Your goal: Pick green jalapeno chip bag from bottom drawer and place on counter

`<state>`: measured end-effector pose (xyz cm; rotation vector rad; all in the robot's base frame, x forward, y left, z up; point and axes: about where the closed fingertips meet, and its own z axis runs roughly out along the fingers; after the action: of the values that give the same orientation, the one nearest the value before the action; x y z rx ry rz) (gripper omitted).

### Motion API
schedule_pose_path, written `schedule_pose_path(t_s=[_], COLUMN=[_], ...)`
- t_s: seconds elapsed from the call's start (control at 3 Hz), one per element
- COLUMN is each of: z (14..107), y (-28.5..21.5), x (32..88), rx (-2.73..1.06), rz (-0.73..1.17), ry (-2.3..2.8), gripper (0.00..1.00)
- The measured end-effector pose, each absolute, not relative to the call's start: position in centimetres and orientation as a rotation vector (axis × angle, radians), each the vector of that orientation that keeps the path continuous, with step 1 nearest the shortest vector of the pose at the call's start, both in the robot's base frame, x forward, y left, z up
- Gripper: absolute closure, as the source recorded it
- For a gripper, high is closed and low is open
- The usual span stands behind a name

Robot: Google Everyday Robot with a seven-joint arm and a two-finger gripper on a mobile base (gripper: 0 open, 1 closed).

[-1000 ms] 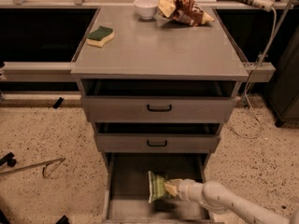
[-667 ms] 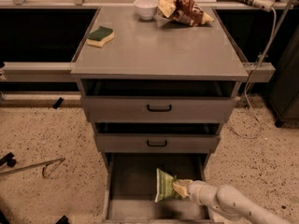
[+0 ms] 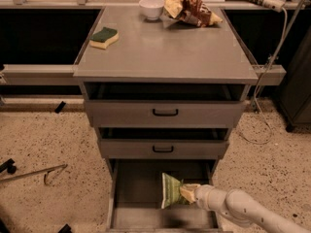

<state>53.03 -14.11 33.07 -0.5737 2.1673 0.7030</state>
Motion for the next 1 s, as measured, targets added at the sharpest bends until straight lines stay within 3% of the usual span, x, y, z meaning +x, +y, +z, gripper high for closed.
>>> schedule_pose_path(t_s=[1.0], z=[60.3], y=[-8.8], x=[51.1], rx=[-0.833], rz=[0.699], ry=[1.951], gripper=[1.0])
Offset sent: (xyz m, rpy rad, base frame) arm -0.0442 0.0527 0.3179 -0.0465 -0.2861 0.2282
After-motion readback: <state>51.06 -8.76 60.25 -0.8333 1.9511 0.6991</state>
